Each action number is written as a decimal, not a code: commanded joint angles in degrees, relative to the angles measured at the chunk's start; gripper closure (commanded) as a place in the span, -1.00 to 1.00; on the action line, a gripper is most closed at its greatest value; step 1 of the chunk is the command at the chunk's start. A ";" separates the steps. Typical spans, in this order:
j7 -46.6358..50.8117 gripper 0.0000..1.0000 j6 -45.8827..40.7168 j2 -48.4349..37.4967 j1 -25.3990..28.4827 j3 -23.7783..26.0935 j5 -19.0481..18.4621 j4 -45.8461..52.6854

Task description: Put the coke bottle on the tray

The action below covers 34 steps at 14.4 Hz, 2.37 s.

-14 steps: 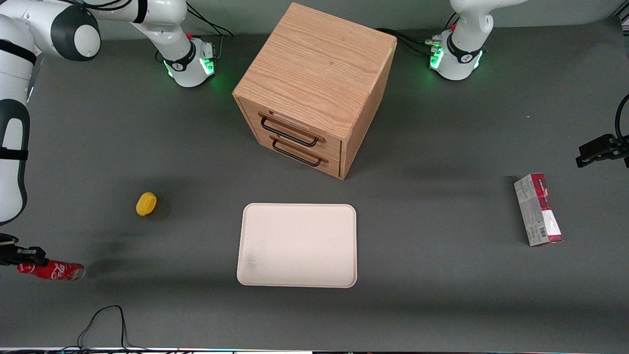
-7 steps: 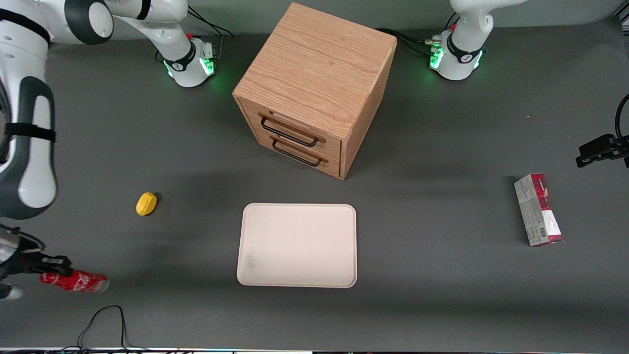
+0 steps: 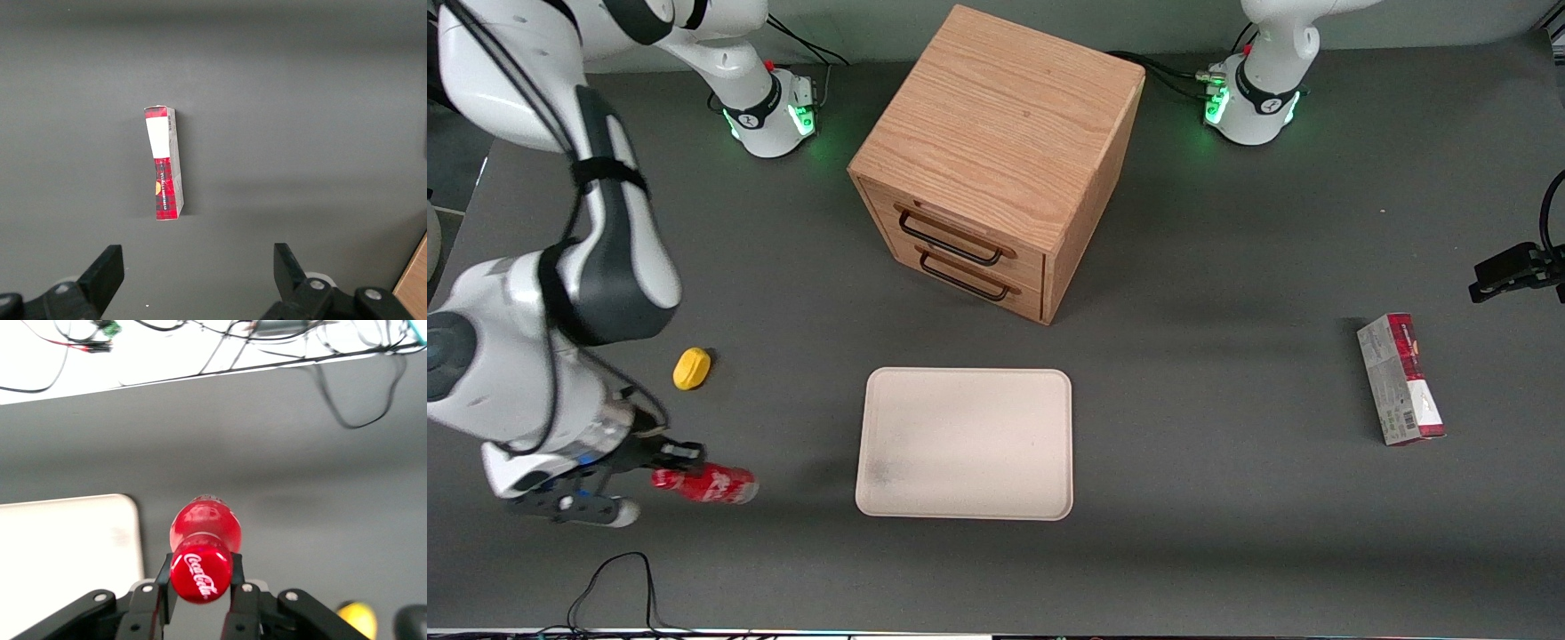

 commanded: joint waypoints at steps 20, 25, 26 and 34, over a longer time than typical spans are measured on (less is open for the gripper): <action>17.27 -1.00 22.49 8.36 8.00 3.53 -8.35 -9.40; 16.30 -1.00 20.31 4.07 8.00 3.36 -8.18 -9.40; 15.26 -1.00 17.16 1.96 8.00 3.36 -8.00 -9.40; -12.58 -1.00 -3.41 -28.43 7.04 -8.84 5.44 -27.84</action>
